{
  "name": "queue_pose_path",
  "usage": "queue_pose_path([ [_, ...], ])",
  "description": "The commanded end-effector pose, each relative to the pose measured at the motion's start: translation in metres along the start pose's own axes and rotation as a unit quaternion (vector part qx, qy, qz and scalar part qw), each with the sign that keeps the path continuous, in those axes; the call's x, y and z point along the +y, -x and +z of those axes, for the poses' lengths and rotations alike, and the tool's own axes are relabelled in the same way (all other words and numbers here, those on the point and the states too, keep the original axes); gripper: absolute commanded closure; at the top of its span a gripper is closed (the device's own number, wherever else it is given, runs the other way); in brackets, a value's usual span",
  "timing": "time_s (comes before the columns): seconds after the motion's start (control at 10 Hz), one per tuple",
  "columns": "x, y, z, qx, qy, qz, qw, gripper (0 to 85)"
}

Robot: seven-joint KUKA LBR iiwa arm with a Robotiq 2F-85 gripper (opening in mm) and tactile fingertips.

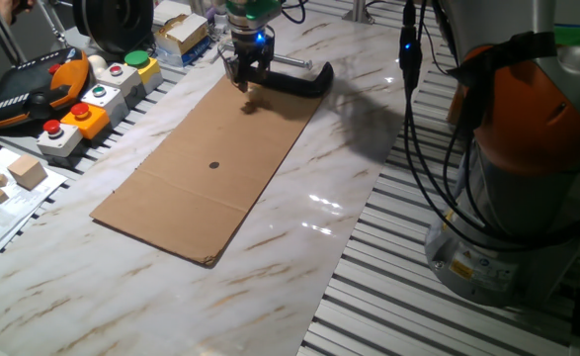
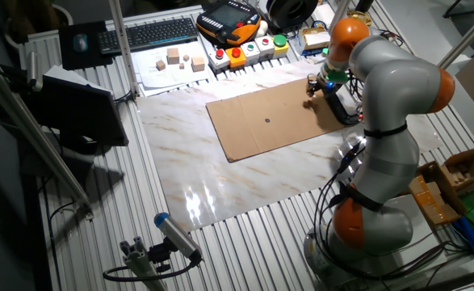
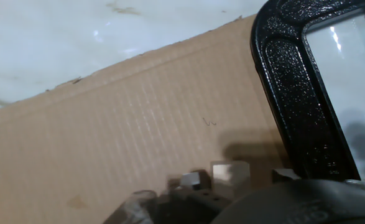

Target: Hold a small block with the gripper and sweep it from left to right on the table

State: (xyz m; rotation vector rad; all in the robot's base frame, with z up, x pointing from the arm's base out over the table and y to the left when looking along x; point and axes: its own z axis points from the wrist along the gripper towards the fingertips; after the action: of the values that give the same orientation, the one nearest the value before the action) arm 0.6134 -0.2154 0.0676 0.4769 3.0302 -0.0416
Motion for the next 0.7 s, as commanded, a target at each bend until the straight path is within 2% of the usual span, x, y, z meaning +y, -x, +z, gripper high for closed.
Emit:
queue_pose_path([
  [0.0, 0.000, 0.000, 0.003, 0.001, 0.001, 0.000, 1.000, 18.3],
  [0.2, -0.001, 0.001, 0.010, 0.000, 0.005, 0.001, 1.000, 18.7],
  [0.6, 0.000, 0.001, 0.015, 0.002, 0.004, 0.001, 1.000, 19.7],
])
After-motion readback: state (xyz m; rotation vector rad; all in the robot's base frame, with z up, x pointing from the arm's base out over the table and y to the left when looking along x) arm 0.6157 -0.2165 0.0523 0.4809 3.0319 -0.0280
